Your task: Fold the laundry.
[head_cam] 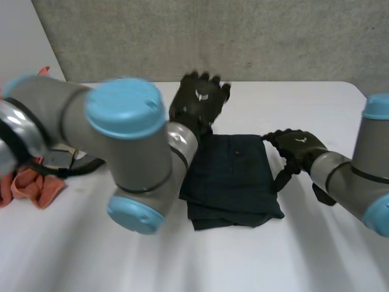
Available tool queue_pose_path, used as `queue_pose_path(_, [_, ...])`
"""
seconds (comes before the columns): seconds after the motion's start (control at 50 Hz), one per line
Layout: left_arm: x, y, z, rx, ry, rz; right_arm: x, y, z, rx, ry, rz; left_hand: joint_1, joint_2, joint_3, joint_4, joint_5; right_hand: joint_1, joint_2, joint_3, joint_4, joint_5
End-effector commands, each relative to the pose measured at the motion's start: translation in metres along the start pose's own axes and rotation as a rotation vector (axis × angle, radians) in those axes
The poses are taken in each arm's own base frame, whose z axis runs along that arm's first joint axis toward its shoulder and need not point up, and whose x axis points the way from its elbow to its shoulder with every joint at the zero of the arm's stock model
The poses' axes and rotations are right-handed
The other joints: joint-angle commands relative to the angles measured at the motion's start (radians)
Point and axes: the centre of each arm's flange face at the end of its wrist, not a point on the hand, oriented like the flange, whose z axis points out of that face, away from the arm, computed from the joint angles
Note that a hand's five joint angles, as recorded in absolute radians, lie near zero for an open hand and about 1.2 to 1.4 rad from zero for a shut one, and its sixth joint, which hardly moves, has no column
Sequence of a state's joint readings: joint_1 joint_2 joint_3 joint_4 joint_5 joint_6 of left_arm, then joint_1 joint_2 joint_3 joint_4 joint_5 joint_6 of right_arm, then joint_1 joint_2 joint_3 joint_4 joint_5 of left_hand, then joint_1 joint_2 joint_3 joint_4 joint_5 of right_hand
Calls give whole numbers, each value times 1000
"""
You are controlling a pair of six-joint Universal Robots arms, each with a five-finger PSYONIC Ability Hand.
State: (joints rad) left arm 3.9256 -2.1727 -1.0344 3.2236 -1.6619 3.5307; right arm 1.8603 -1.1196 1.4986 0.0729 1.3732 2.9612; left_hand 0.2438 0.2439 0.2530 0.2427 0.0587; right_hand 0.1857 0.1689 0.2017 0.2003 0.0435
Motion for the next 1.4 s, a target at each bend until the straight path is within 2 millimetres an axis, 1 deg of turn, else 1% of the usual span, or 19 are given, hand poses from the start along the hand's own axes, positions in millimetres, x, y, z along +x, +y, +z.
queue_pose_path(0.02, [-2,-17,-16,69,328,-127,-13,38,-21,-104,-121,84,-10,-10,-19,-9,1,-11,6,-27,-26,-43])
queue_pose_path(0.14, [6,-19,-31,39,536,-231,-19,48,-19,-63,-170,87,5,5,-4,6,15,-11,6,-27,-26,-43])
queue_pose_path(0.22, [8,-20,-32,35,538,-233,-20,46,-10,-8,-171,68,5,5,-4,6,15,-11,6,-27,-26,-43])
queue_pose_path(0.32, [8,-18,-32,22,506,-229,-20,61,7,-37,-174,61,5,5,-4,6,16,10,27,-6,-4,-22])
queue_pose_path(0.34, [8,-18,-32,21,502,-227,-20,61,8,-33,-171,60,5,5,-4,6,15,66,83,50,51,34])
queue_pose_path(0.42, [9,-17,-33,16,500,-228,-19,58,18,7,-158,43,5,5,-4,6,15,740,757,724,725,708])
queue_pose_path(0.44, [10,-16,-33,13,501,-228,-17,57,23,27,-142,38,8,8,-1,9,18,1163,1180,1147,1149,1131])
queue_pose_path(0.58, [13,-17,-36,10,510,-229,0,38,34,98,-49,23,8,8,-1,9,18,1211,1227,1195,1196,1178])
queue_pose_path(0.64, [12,-22,-38,23,511,-226,11,19,43,156,6,12,5,5,-4,6,15,1211,1227,1195,1196,1178])
queue_pose_path(0.66, [12,-25,-39,31,510,-224,24,6,50,198,50,12,5,5,-4,6,15,1211,1227,1195,1196,1178])
queue_pose_path(0.72, [9,-37,-43,63,506,-217,58,0,64,220,138,26,5,5,-4,6,15,1211,1227,1195,1196,1178])
queue_pose_path(0.74, [8,-41,-45,75,505,-214,87,-4,74,235,208,37,2,2,-7,3,13,1211,1227,1195,1196,1178])
queue_pose_path(0.8, [4,-49,-47,97,499,-210,124,-14,87,273,290,42,2,2,-7,3,13,1211,1227,1195,1196,1178])
queue_pose_path(0.82, [2,-53,-48,110,495,-207,143,-18,95,295,334,42,2,2,-7,3,13,1211,1227,1195,1196,1178])
queue_pose_path(0.96, [-3,-66,-51,149,484,-204,225,-13,125,346,521,59,2,2,-7,3,13,1211,1227,1195,1196,1178])
queue_pose_path(1.1, [-5,-69,-52,162,477,-202,254,-5,144,348,576,70,2,2,-7,3,13,1211,1227,1195,1196,1178])
queue_pose_path(1.12, [-5,-69,-51,164,476,-202,264,-6,144,365,601,68,5,5,-4,6,15,1211,1227,1195,1196,1178])
queue_pose_path(1.28, [-4,-65,-48,160,477,-200,316,-8,132,436,729,69,5,5,-4,6,15,1211,1227,1195,1196,1178])
queue_pose_path(1.4, [-4,-67,-46,183,471,-197,330,7,131,417,774,86,5,5,-4,6,15,1211,1227,1195,1196,1178])
